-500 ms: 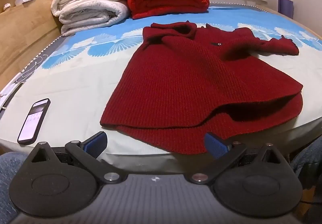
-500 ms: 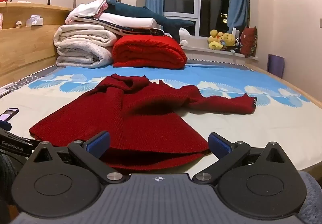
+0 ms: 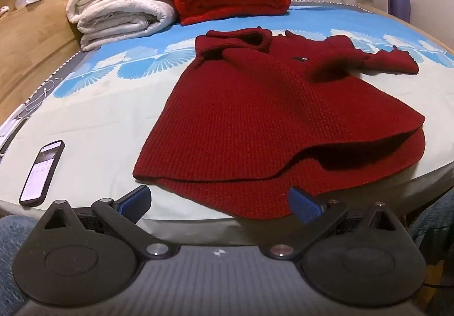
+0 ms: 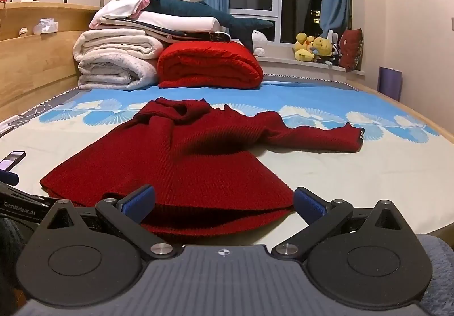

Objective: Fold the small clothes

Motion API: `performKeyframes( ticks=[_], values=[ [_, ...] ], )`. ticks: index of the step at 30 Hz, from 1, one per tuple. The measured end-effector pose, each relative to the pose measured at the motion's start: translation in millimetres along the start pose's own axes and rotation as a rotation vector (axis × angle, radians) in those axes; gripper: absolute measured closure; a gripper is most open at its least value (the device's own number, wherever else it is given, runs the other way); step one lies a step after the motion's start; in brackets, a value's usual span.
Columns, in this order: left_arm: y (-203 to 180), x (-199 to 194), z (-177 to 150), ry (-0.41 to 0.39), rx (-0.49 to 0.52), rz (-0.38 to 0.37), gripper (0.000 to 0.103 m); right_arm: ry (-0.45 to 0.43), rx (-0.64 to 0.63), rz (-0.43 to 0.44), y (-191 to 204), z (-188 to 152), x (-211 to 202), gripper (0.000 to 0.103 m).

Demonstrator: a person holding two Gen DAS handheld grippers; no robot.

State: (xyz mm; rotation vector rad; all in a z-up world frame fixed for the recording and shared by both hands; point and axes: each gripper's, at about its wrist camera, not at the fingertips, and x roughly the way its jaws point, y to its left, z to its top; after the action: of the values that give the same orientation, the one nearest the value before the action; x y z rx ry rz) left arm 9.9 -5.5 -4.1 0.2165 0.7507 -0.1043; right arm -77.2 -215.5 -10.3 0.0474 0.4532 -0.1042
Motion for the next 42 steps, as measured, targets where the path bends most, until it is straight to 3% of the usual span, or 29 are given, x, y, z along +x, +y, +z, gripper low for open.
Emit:
performKeyframes(
  ticks=[42],
  values=[
    [1.9, -2.8, -2.7, -0.004, 0.005, -0.009, 0.0, 0.005, -0.005, 0.003, 2.5, -2.2, 3.1, 0.001]
  ],
)
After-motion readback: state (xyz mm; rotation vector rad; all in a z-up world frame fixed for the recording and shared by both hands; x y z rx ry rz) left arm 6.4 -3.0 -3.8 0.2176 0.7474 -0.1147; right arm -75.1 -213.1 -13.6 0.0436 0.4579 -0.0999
